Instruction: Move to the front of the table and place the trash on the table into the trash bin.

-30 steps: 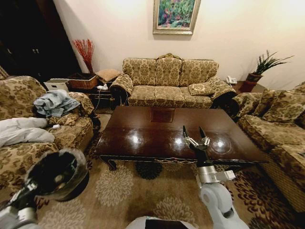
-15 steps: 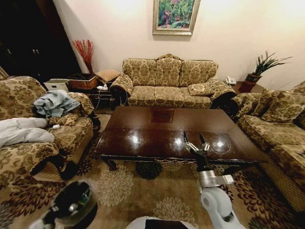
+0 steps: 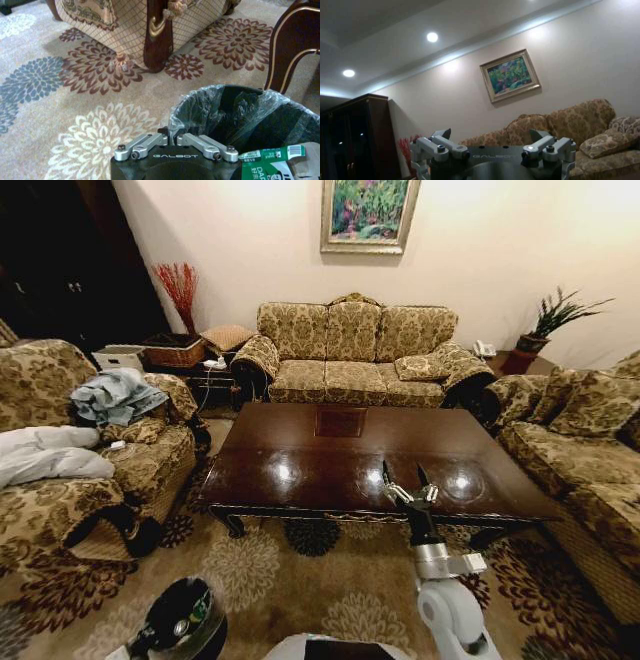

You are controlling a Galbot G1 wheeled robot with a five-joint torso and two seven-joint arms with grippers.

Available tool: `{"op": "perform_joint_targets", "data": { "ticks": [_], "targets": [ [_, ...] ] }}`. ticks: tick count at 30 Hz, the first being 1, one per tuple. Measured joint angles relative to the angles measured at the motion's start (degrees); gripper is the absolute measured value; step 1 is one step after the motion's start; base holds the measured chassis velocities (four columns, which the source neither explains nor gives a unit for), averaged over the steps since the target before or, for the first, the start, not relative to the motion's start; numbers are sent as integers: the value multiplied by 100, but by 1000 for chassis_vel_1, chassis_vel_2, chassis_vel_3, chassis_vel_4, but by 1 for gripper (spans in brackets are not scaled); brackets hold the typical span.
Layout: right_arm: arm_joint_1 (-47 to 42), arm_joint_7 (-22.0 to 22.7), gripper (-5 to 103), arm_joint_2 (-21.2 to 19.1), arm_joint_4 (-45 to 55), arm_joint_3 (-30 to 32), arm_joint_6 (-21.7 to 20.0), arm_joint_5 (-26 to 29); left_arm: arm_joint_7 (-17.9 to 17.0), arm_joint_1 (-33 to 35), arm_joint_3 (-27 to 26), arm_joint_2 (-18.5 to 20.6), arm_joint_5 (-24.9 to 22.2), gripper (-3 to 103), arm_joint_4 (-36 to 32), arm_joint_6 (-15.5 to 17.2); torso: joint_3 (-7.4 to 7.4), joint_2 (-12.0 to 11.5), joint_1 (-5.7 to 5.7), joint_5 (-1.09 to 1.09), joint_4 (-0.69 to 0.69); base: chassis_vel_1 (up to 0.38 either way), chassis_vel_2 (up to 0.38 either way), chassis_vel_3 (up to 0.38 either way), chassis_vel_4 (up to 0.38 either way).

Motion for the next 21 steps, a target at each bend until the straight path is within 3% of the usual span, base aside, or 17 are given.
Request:
{"op": "perform_joint_targets", "data": {
  "ticks": [3, 6, 11, 21],
  "targets": [
    [-1, 0, 100, 40, -46, -21, 56, -56, 53, -32, 9, -16, -30, 4, 67, -123, 0, 0, 0, -1, 0, 0, 0, 0, 0],
    [-1, -1, 100, 59, -66, -56, 77, -124, 255, -95, 26, -38, 84, 4, 200, -575, 0, 0, 0, 1, -1, 0, 0, 0, 0],
    [9, 4, 100, 32, -62, -67, 70, -136, 303, -165, 65, -126, 313, 4, 222, -882, -20, -41, -19, 0, -2, 0, 0, 0, 0],
    [-78, 23, 100, -25, 0, -10, 71, -114, 313, -204, 126, -190, 545, 4, 278, -994, -107, -203, -97, 0, -1, 0, 0, 0, 0]
  ]
}}
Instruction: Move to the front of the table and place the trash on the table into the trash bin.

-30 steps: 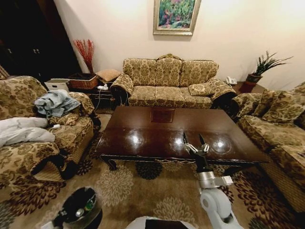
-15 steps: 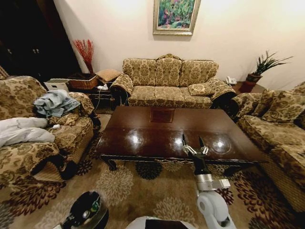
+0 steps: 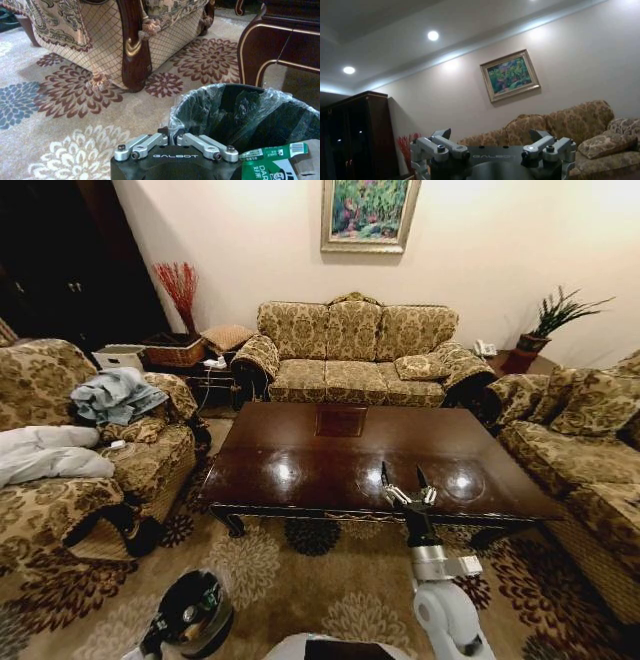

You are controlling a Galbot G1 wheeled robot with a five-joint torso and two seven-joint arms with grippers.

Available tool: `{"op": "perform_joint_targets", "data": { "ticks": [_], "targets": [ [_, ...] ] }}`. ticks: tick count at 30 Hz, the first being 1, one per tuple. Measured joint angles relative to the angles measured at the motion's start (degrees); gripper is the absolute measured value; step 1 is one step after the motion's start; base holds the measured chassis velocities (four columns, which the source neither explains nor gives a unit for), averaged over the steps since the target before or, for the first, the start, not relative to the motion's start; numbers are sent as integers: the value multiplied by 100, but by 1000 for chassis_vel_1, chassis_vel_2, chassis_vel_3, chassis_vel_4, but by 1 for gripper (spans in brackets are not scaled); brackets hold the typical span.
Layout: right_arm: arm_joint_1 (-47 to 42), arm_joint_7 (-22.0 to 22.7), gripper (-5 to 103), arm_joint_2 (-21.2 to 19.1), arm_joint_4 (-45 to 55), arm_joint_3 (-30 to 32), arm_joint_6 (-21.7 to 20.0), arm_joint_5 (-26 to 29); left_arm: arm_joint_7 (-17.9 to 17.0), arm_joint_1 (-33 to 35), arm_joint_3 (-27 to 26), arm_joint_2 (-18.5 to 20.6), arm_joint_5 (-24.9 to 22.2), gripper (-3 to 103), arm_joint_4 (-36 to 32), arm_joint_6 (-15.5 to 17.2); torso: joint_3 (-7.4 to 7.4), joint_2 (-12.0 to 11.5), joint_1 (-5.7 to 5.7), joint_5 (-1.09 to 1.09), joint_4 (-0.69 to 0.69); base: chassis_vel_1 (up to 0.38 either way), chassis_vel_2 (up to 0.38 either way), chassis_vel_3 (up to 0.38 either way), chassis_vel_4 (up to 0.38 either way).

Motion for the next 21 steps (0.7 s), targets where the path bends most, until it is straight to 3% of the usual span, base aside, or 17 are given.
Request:
{"op": "perform_joint_targets", "data": {
  "ticks": [12, 21],
  "targets": [
    [-168, 4, 100, 25, 68, 39, 19, -41, 92, -499, 69, 162, 37, 4, 930, -281, -213, -394, -180, -1, -1, 0, 0, 0, 0],
    [-225, 30, 100, 1, 87, 106, 44, -34, -4, -743, 45, 81, 2, 4, 1367, -182, -374, -687, -311, -1, -1, 0, 0, 0, 0]
  ]
}}
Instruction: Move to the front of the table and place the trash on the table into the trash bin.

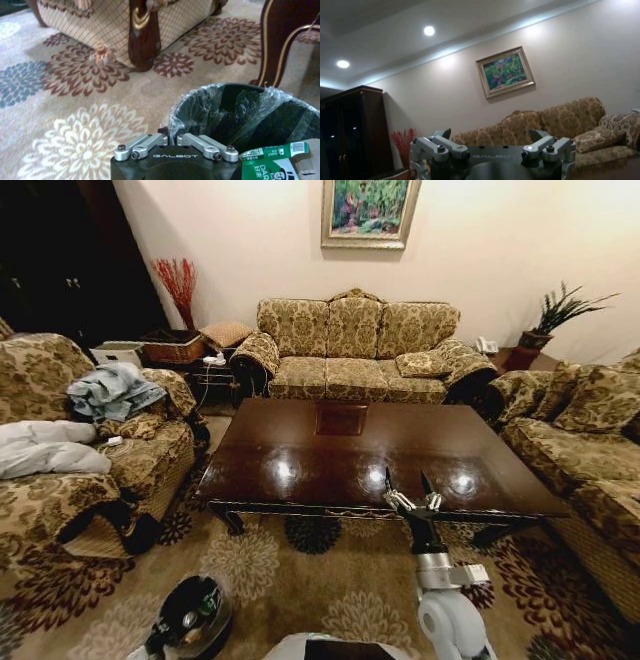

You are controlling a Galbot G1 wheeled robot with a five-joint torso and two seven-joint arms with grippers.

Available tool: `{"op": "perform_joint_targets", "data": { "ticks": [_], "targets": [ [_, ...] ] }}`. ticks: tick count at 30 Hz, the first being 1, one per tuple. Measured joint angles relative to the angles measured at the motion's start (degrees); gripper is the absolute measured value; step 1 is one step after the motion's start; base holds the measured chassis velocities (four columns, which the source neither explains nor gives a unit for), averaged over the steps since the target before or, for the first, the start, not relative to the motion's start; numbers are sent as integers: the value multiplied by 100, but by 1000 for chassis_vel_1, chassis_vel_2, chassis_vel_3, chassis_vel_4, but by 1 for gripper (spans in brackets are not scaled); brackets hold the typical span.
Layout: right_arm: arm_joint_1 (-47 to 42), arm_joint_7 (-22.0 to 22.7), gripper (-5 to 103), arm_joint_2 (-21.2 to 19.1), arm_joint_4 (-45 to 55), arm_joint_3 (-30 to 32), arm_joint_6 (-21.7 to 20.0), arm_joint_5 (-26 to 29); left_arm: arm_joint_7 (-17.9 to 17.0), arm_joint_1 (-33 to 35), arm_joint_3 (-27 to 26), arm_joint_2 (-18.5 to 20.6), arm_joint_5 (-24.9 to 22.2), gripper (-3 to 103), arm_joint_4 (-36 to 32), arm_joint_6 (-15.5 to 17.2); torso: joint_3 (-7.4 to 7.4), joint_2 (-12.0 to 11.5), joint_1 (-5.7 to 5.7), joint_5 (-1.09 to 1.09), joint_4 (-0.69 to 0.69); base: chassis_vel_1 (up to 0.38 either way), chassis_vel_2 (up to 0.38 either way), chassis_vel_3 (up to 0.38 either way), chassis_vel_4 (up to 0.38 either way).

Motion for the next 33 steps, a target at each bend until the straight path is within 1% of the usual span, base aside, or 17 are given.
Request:
{"op": "perform_joint_targets", "data": {
  "ticks": [3, 4, 7, 9, 12, 13, 17, 18, 22, 23, 26, 28, 30, 33],
  "targets": [
    [18, 3, 100, 7, -23, 1, 3, 11, -101, -24, -80, -12, 6, 4, 104, 32, -60, -114, -54, 1, 0, 0, 0, 0, 0],
    [18, 3, 100, 7, -23, 1, 3, 11, -101, -24, -80, -12, 6, 4, 104, 32, -60, -114, -54, 1, 0, 0, 0, 0, 0],
    [43, 3, 100, 7, -63, -1, 19, 34, -143, -2, -151, -11, 2, 4, 172, 52, -130, -242, -112, 1, 1, 0, 0, 0, 0],
    [46, 3, 100, 2, -73, 0, 26, 44, -143, 9, -163, -12, -24, 4, 173, 73, -153, -283, -130, 1, 1, 0, 0, 0, 0],
    [34, 3, 100, -35, -83, 2, 48, 84, -145, 73, -172, -68, -138, 4, 58, 140, -217, -400, -182, 1, 1, 0, 0, 0, 0],
    [34, 3, 100, -35, -83, 2, 48, 84, -145, 73, -172, -68, -138, 4, 58, 140, -217, -400, -182, 1, 1, 0, 0, 0, 0],
    [5, 2, 100, -54, -56, -8, 51, 164, -139, 121, -172, -162, -167, 4, -108, 133, -296, -541, -246, 0, -1, 0, 0, 0, 0],
    [5, 2, 100, -54, -56, -8, 51, 164, -139, 121, -172, -162, -167, 4, -108, 133, -296, -541, -246, 0, -1, 0, 0, 0, 0],
    [-20, -20, 100, -58, -17, -16, 34, 170, -139, 180, -174, -179, -173, 4, -176, 116, -379, -691, -312, 1, 0, 0, 0, 0, 0],
    [-20, -20, 100, -58, -17, -16, 34, 170, -139, 180, -174, -179, -173, 4, -176, 116, -379, -691, -312, 1, 0, 0, 0, 0, 0],
    [-42, -28, 100, -68, -10, -19, 37, 165, -138, 200, -185, -177, -182, 4, -195, 112, -437, -801, -364, 1, 2, 0, 0, 0, 0],
    [-48, -28, 100, -72, -5, -21, 37, 165, -138, 203, -186, -176, -184, 4, -204, 109, -455, -833, -378, 1, 1, -26, -20, 28, 30],
    [-50, -28, 100, -83, 10, -25, 37, 164, -138, 223, -187, -179, -202, 4, -254, 107, -504, -923, -419, 1, 0, -82, -102, 69, 82],
    [-37, -28, 100, -83, 11, -30, 37, 164, -159, 260, -187, -192, -208, 4, -324, 106, -542, -991, -450, 0, 0, -115, -132, 125, 124]
  ]
}}
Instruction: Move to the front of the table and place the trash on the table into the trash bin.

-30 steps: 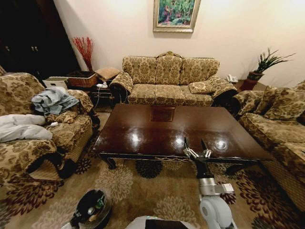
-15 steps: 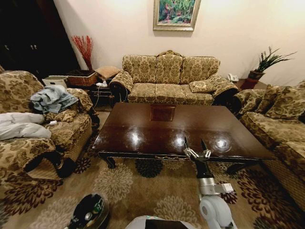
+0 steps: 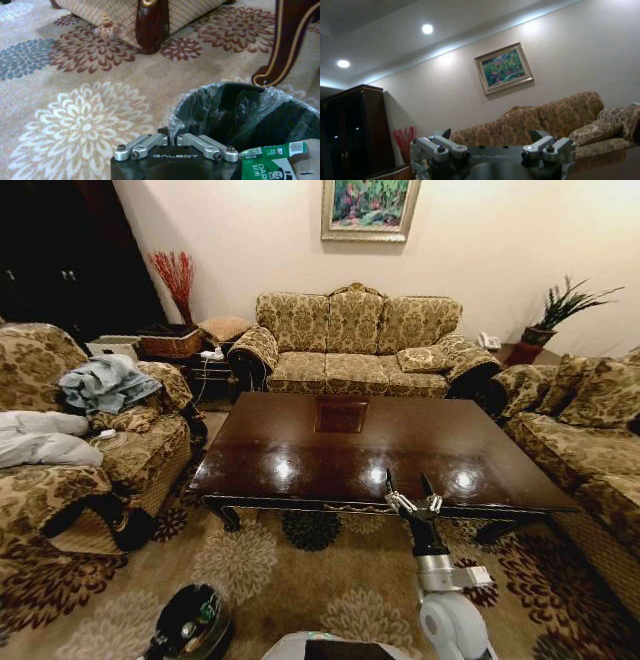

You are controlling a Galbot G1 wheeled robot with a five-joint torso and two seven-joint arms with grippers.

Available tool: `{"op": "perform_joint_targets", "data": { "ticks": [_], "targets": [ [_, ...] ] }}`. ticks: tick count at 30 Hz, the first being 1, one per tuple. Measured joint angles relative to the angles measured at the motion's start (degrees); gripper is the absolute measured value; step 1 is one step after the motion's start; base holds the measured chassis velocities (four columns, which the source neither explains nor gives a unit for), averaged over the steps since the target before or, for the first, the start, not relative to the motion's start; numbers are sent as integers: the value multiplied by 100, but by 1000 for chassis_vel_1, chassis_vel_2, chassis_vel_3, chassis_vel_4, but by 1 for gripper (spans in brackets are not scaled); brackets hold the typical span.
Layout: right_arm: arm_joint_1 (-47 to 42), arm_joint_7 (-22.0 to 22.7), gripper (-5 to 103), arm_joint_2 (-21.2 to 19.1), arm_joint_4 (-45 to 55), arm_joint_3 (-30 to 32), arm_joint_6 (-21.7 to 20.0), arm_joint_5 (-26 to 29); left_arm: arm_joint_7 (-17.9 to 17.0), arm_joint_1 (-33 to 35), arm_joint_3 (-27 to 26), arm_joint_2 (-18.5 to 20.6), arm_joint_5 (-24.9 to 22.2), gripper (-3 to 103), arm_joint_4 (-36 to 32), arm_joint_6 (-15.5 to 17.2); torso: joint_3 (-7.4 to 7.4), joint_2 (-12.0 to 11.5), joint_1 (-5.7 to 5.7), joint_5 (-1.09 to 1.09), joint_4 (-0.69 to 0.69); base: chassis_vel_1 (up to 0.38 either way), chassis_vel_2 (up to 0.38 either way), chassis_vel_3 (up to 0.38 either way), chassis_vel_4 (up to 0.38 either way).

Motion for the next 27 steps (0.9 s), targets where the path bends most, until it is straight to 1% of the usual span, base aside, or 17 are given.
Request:
{"op": "perform_joint_targets", "data": {
  "ticks": [1, 5, 6, 9, 10, 12, 14, 17, 19, 22, 25, 27],
  "targets": [
    [0, 0, 100, 0, 0, 0, 0, 0, 0, 0, 0, 0, 0, 4, 0, 0, 0, 0, 0, 0, 0, -154, -153, 146, 173],
    [61, -6, 100, 28, -31, -25, 4, -13, -145, 129, -15, -74, 0, 4, -199, 6, -82, -147, -63, 0, 2, -198, -212, 250, 188],
    [61, -6, 100, 28, -31, -25, 4, -13, -145, 129, -15, -74, 0, 4, -199, 6, -82, -147, -63, 0, 2, -228, -229, 254, 202],
    [91, -3, 100, 52, -85, -27, 78, -55, -211, 25, -43, -74, 71, 4, 28, -237, -126, -239, -108, 0, 2, -254, -237, 254, 251],
    [91, -3, 100, 52, -85, -27, 78, -55, -211, 25, -43, -74, 71, 4, 28, -237, -126, -239, -108, 0, 2, -260, -241, 243, 246],
    [72, 0, 100, 5, -93, 8, 114, -60, -269, -72, -58, -42, 82, 4, 185, -360, -158, -293, -132, 1, 1, -190, -217, 210, 219],
    [60, 1, 100, -34, -101, 22, 141, -53, -301, -98, -59, -34, 88, 4, 212, -382, -176, -326, -146, 1, 1, -158, -188, 104, 124],
    [33, -22, 100, -90, -130, 42, 258, 8, -477, -229, -62, 5, 188, 4, 390, -551, -240, -436, -195, 3, 0, -38, -52, 40, 27],
    [37, -24, 100, -75, -144, 34, 307, 34, -503, -247, -64, 19, 225, 4, 432, -588, -259, -470, -210, 4, 1, 0, 0, 0, 0],
    [52, -27, 100, -51, -176, 24, 347, 63, -518, -255, -60, 25, 238, 4, 478, -580, -300, -546, -243, 1, 4, 35, 85, -26, -21],
    [57, -28, 100, -61, -205, 34, 374, 91, -469, -268, -50, 43, 210, 4, 565, -483, -354, -646, -289, 8, 4, 49, 31, -24, -24],
    [54, -28, 100, -72, -206, 50, 374, 106, -462, -275, -44, 42, 207, 4, 596, -457, -368, -670, -300, 9, 4, 0, 0, 0, 0]
  ]
}}
